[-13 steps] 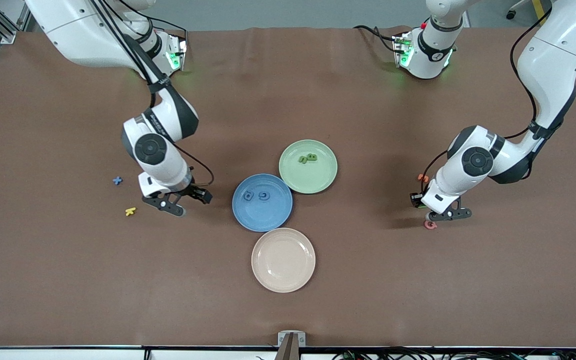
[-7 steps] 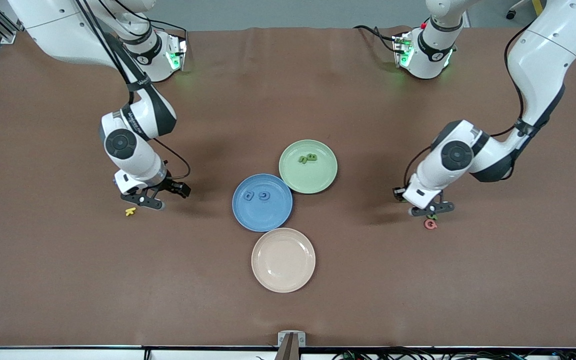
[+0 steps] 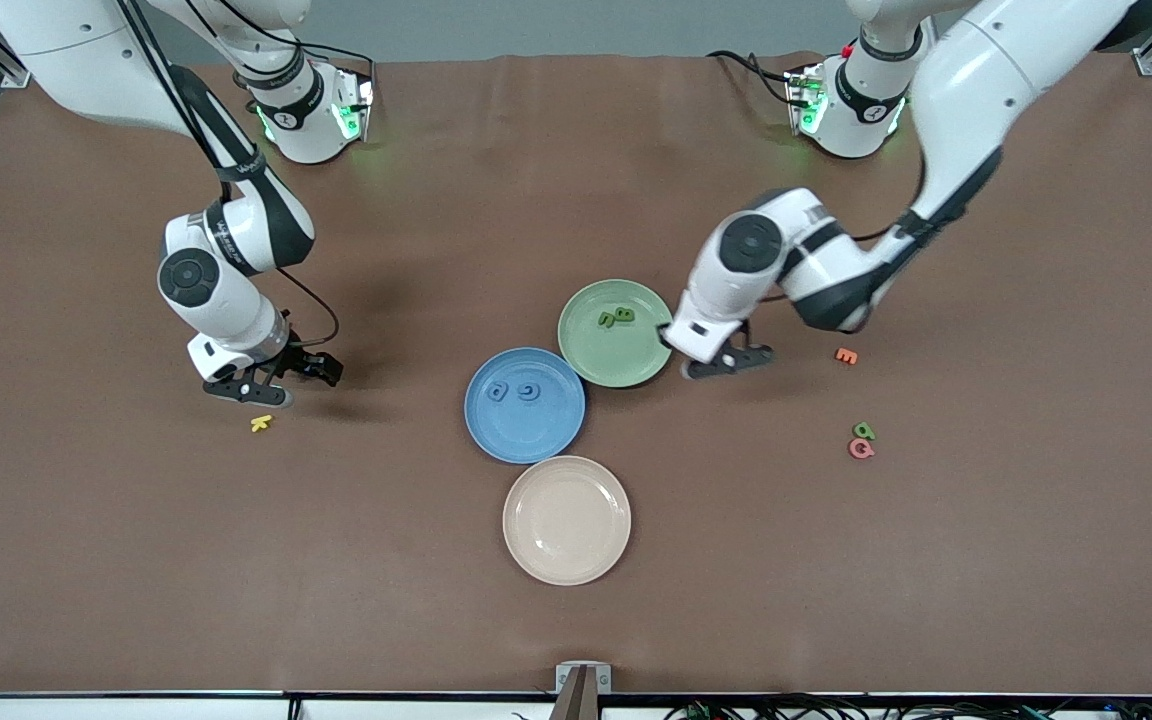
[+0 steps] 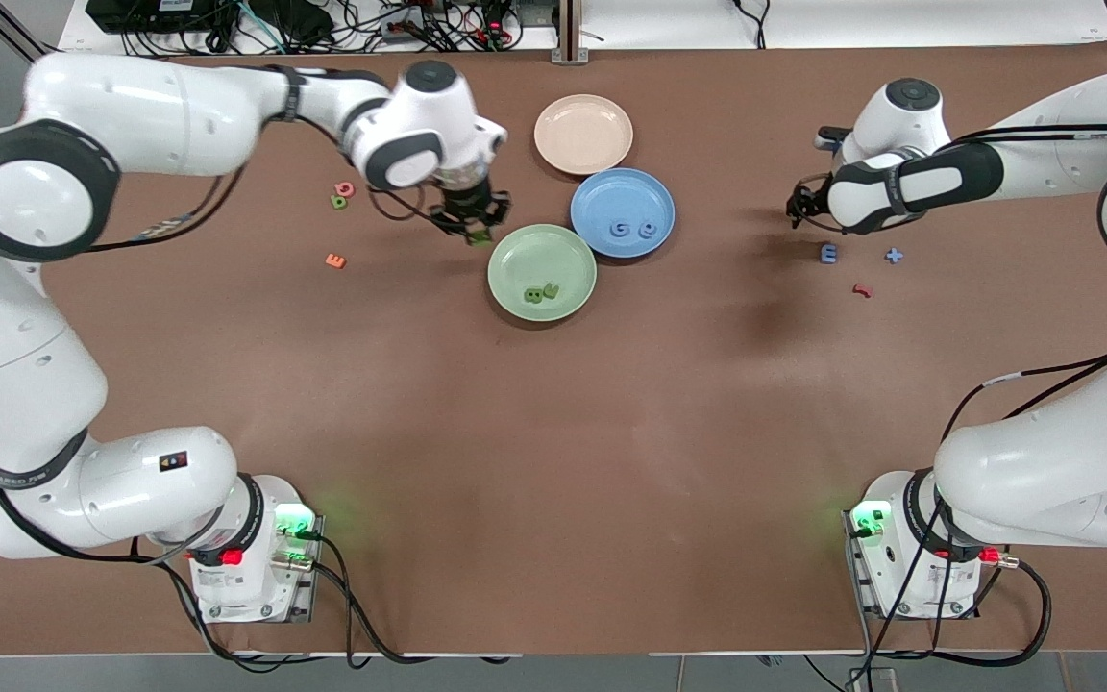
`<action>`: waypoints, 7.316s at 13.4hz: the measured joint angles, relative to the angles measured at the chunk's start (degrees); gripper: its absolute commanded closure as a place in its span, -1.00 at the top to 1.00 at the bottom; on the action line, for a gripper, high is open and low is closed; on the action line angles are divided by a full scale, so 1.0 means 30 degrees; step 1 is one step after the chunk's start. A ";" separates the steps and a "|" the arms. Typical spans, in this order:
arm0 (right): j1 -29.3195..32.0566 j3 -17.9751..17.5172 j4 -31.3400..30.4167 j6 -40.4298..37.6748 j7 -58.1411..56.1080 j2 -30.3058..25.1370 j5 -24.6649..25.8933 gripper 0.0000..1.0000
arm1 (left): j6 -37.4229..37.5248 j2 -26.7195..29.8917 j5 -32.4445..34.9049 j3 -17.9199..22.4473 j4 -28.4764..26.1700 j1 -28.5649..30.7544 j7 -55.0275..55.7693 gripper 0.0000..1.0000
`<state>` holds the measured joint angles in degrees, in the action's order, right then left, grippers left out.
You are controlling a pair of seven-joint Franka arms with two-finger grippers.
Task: Sort letters by color into matching plates
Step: 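Place the green N on the green plate while the right gripper reaches the blue E, then grasp the blue E with the right gripper while the left gripper returns, then place the blue E on the blue plate while the left gripper grasps the green b, then place the green b on the green plate while the right gripper grasps the blue plus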
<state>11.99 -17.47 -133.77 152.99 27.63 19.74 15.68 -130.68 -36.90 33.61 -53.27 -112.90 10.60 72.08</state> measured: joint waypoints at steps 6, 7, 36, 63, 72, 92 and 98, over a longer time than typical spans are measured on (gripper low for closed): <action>0.0720 0.0000 -0.0661 0.0047 -0.1124 0.0051 0.0029 0.84 | 0.0066 -0.1318 -0.0038 0.2589 0.2191 -0.4971 0.1889 -0.54; 0.0730 -0.0001 -0.0726 0.0047 -0.1166 0.0113 0.0030 0.78 | 0.0066 -0.1571 -0.0094 0.2814 0.2558 -0.5356 0.1895 -0.54; -0.0130 -0.3671 0.2046 -0.3568 0.4284 0.0389 0.0012 -1.00 | 0.0466 -0.0334 0.0053 0.0318 -0.0220 0.5339 -0.6871 0.99; -1.0220 -0.1065 1.5950 -0.6645 1.5700 0.9231 -0.0012 0.74 | -0.2304 -0.2849 0.6684 0.1299 -0.0711 1.0483 -1.0597 0.27; -0.9717 -0.0722 1.5849 -0.6983 1.5065 0.9132 0.0020 1.00 | -0.2545 -0.2938 0.6684 0.1329 -0.0371 1.0340 -1.0587 -0.37; 0.3090 -0.0614 -0.1233 0.0889 -0.2589 -0.1040 0.0053 1.00 | 0.1448 -0.2919 0.6465 -0.0657 -0.0494 1.0708 -0.9587 -0.65; 0.5799 -0.0600 -0.1960 0.1663 -0.6635 -0.1108 0.0061 1.00 | 0.4810 -0.2910 0.4476 -0.4267 -0.0511 1.1169 -0.7165 -0.65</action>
<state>29.39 -19.27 -139.65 157.97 7.72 16.42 15.87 -116.25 -45.63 47.04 -66.07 -114.44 44.10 50.58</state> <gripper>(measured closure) 0.000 0.722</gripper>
